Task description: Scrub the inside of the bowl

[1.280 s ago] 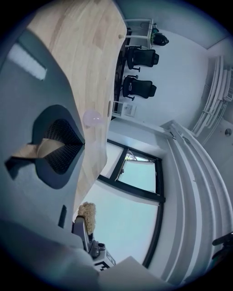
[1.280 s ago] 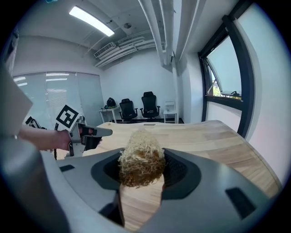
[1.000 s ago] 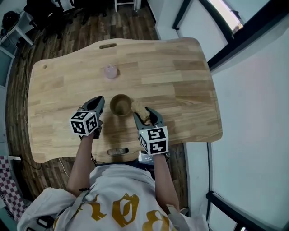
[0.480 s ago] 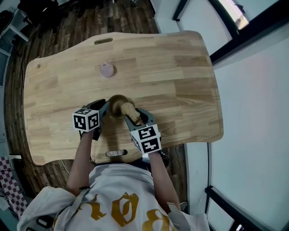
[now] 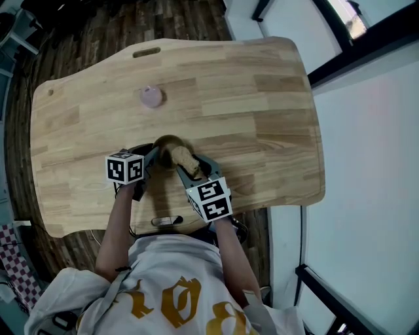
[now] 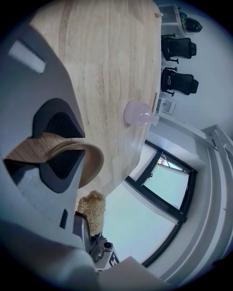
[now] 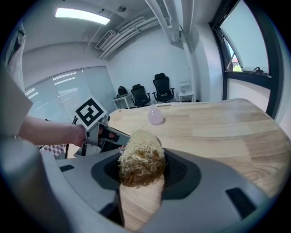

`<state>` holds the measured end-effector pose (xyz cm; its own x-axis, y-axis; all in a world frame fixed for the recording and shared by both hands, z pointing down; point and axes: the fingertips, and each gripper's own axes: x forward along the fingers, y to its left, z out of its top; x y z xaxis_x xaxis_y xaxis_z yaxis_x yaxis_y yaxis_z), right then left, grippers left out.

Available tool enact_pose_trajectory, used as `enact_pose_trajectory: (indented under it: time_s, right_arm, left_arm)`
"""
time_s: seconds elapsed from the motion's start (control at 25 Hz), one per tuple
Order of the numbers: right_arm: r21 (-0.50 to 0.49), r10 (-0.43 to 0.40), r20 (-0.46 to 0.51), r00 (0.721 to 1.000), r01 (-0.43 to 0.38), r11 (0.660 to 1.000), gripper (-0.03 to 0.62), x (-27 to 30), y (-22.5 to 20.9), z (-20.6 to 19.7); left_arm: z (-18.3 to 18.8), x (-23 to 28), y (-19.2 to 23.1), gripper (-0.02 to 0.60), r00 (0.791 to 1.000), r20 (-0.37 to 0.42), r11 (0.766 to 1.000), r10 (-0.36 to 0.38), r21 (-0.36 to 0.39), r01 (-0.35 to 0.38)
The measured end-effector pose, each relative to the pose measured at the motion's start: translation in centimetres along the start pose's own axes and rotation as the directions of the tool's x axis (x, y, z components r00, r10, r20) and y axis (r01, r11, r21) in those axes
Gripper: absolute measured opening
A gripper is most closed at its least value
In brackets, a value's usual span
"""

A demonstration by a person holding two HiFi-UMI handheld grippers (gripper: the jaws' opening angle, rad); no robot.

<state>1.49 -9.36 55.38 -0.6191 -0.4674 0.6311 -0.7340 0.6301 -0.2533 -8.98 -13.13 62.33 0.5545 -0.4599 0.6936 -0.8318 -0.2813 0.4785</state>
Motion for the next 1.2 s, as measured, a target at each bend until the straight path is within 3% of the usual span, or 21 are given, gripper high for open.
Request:
enact_pose_trajectory:
  time_s: [0.2,0.28,0.56,0.84,1.2]
  right_arm:
    - [-0.004,0.005,-0.008,1.0,-0.005,1.0,0.196,0.2,0.2,-0.3]
    - [-0.009,0.004,-0.008,1.0,-0.004,1.0,0.196,0.2,0.3,-0.2]
    - [-0.022,-0.011,-0.018,1.0,0.011,1.0,0.196,-0.3,0.7,-0.3]
    - [-0.016,-0.032,0.001,0.999,0.032,0.999,0.196,-0.9,1.3,0.0]
    - [-0.032,-0.049,0.003,0.999,0.049,0.998,0.196,-1.0,2.1,0.4]
  left_arm:
    - [-0.5,0.8,-0.3,0.071,0.999,-0.018,0.999,-0.028,-0.029,0.027]
    - [-0.3,0.7,-0.2,0.034,1.0,-0.008,0.999,-0.014,-0.034,0.014]
    - [0.1,0.0,-0.5,0.029,1.0,0.006,1.0,0.017,-0.024,-0.017]
    - [0.5,-1.1,-1.5,0.026,0.998,0.006,0.995,0.056,0.08,-0.056]
    - [1.3,-2.7,-3.5,0.026,0.997,0.052,0.988,0.05,0.141,-0.057]
